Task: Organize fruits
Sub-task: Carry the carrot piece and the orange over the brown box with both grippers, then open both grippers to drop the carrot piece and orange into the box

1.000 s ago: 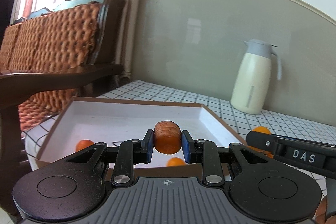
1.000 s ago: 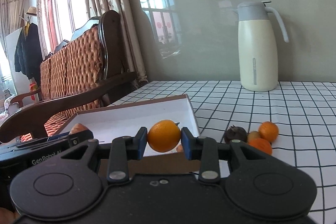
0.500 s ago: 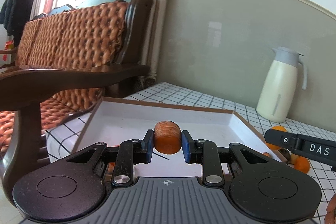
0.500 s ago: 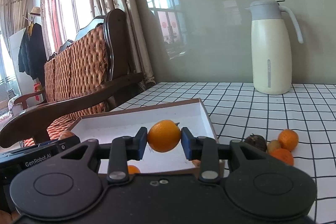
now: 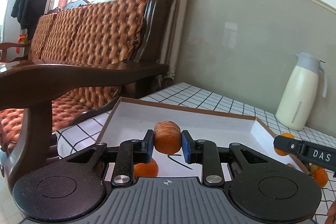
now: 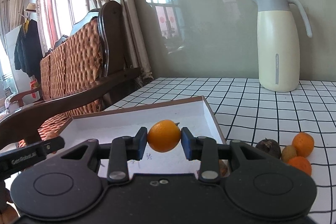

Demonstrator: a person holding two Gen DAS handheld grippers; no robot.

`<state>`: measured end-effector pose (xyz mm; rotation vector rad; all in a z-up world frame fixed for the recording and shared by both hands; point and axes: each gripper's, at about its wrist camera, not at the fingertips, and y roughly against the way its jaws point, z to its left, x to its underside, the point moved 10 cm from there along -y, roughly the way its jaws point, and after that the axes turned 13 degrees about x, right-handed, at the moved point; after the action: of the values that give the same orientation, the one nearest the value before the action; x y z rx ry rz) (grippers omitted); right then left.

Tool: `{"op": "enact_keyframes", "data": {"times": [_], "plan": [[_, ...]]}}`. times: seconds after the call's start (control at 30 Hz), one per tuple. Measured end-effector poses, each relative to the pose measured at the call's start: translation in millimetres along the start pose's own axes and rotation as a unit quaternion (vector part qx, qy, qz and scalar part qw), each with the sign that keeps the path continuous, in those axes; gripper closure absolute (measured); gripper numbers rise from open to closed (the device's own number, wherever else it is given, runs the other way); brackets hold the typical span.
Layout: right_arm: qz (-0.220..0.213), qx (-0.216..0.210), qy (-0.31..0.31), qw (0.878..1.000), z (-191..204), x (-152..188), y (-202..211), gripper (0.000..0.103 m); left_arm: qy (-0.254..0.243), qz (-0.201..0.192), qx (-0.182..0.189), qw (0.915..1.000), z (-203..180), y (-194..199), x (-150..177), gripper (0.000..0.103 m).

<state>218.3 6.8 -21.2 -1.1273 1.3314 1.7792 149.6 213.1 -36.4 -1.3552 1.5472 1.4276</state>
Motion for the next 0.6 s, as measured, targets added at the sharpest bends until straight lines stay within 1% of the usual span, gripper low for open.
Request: {"op": "enact_keyframes", "data": {"times": [0.17,0.27,0.33,0.37,0.4,0.43,0.47,0.5,0.57,0.6], "plan": [[0.004,0.007,-0.002,1.0,-2,-4,-18,0.077,0.008,0.009,-0.008,0.9999,5,-12,-2,0.075],[0.006,0.012,0.008,1.0,0,-3,-28,0.074,0.018,0.013,-0.018,0.9996,10,-21,-3,0.075],[-0.005,0.027,0.022,0.999,0,-5,-29,0.054,0.019,0.018,-0.035,0.999,14,-30,-2,0.074],[-0.015,0.025,0.022,0.999,0,-7,-25,0.036,0.028,0.03,-0.035,0.9986,16,-36,0,0.066],[-0.026,0.025,0.017,0.999,-1,-9,-20,0.03,0.04,0.04,-0.03,0.998,17,-40,2,0.052],[-0.035,0.028,0.014,0.999,-3,-12,-16,0.03,0.051,0.044,-0.031,0.9972,18,-41,3,0.018],[-0.041,0.029,0.011,0.999,-5,-14,-11,0.03,0.054,0.03,-0.04,0.9973,17,-37,1,0.007],[-0.044,0.027,0.007,0.999,-7,-18,-8,0.028,0.043,0.003,-0.047,0.998,14,-28,-5,0.007],[-0.05,0.02,-0.01,0.999,-12,-21,-1,0.023,0.013,-0.015,-0.043,0.9989,3,-20,-13,0.0],[-0.052,0.015,-0.021,0.998,-16,-23,3,0.019,0.005,-0.021,-0.042,0.9989,-1,-16,-15,0.0]]}}
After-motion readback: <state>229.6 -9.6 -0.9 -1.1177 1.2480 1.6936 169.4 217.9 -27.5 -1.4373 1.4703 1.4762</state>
